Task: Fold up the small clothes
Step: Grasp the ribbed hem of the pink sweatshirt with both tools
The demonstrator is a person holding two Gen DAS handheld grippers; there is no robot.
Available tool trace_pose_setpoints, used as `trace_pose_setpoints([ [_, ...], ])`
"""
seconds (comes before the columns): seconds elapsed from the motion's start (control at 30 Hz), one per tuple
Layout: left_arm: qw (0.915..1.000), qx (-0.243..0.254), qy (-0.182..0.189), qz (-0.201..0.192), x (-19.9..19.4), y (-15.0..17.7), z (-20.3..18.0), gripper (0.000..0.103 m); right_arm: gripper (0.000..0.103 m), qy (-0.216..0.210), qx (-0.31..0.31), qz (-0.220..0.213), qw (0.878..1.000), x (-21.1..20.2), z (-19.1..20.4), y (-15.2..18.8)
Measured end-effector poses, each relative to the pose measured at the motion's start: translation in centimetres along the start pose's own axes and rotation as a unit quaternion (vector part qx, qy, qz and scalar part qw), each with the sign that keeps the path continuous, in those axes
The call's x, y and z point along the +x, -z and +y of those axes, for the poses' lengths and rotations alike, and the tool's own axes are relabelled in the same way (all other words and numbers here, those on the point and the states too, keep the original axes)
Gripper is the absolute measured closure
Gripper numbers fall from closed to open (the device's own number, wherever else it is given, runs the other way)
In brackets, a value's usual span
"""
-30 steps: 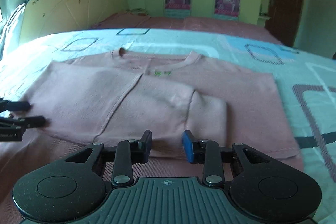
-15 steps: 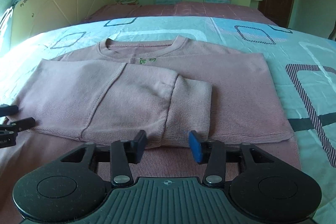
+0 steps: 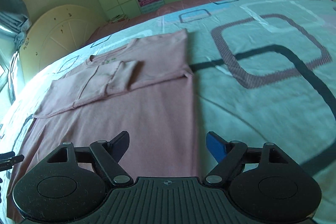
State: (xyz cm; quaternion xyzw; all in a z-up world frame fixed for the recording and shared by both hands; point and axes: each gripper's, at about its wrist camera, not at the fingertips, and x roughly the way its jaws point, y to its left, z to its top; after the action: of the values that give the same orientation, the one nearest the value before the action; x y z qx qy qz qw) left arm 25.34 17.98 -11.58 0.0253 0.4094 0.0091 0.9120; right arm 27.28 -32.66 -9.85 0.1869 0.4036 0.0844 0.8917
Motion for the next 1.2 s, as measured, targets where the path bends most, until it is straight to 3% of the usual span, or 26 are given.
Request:
trace_pose_setpoints([
  [0.13, 0.9991, -0.041, 0.005, 0.014, -2.4, 2.8, 0.4, 0.027, 0.023, -0.019, 0.034, 0.020, 0.999, -2.7, -2.8, 3.0],
  [0.4, 0.9942, -0.103, 0.029, 0.010, -6.3, 7.1, 0.2, 0.030, 0.023, -0.075, 0.028, 0.035, 0.996, -5.8, -2.8, 6.8],
  [0.43, 0.9931, -0.109, 0.042, 0.011, -6.7, 7.5, 0.1, 0.031, 0.024, -0.087, 0.033, 0.039, 0.995, -5.9, -2.8, 7.3],
  [0.5, 0.9899, -0.123, 0.070, 0.015, -7.3, 8.2, 0.1, 0.031, 0.036, -0.111, 0.048, 0.051, 0.991, -6.2, -2.9, 8.1],
  [0.6, 0.9818, -0.149, 0.116, 0.019, -7.7, 9.1, 0.2, 0.031, 0.038, -0.145, 0.078, 0.061, 0.984, -6.6, -3.0, 9.6],
  [0.77, 0.9616, -0.210, 0.176, 0.013, -7.4, 9.8, 1.0, 0.035, 0.039, -0.198, 0.129, 0.066, 0.969, -6.1, -4.2, 10.0],
  [0.87, 0.9474, -0.249, 0.201, 0.008, -6.0, 9.9, 2.1, 0.053, 0.055, -0.218, 0.166, 0.067, 0.959, -4.8, -5.4, 9.1],
  [0.9, 0.9409, -0.264, 0.211, 0.006, -5.4, 9.8, 2.7, 0.056, 0.057, -0.221, 0.174, 0.065, 0.957, -4.4, -5.8, 8.9],
  [1.03, 0.9021, -0.337, 0.270, 0.007, -2.9, 9.3, 4.7, 0.056, 0.058, -0.244, 0.188, 0.070, 0.949, -3.0, -6.5, 7.8],
  [1.1, 0.8900, -0.354, 0.287, 0.012, -1.9, 8.9, 5.0, 0.056, 0.058, -0.255, 0.173, 0.086, 0.948, -2.4, -5.9, 7.5],
  [1.17, 0.8897, -0.352, 0.290, 0.014, -1.8, 8.7, 5.0, 0.056, 0.058, -0.267, 0.153, 0.102, 0.946, -2.3, -5.2, 7.6],
  [1.2, 0.8954, -0.342, 0.284, 0.015, -1.9, 8.7, 4.9, 0.064, 0.058, -0.271, 0.144, 0.106, 0.946, -2.4, -4.9, 7.8],
])
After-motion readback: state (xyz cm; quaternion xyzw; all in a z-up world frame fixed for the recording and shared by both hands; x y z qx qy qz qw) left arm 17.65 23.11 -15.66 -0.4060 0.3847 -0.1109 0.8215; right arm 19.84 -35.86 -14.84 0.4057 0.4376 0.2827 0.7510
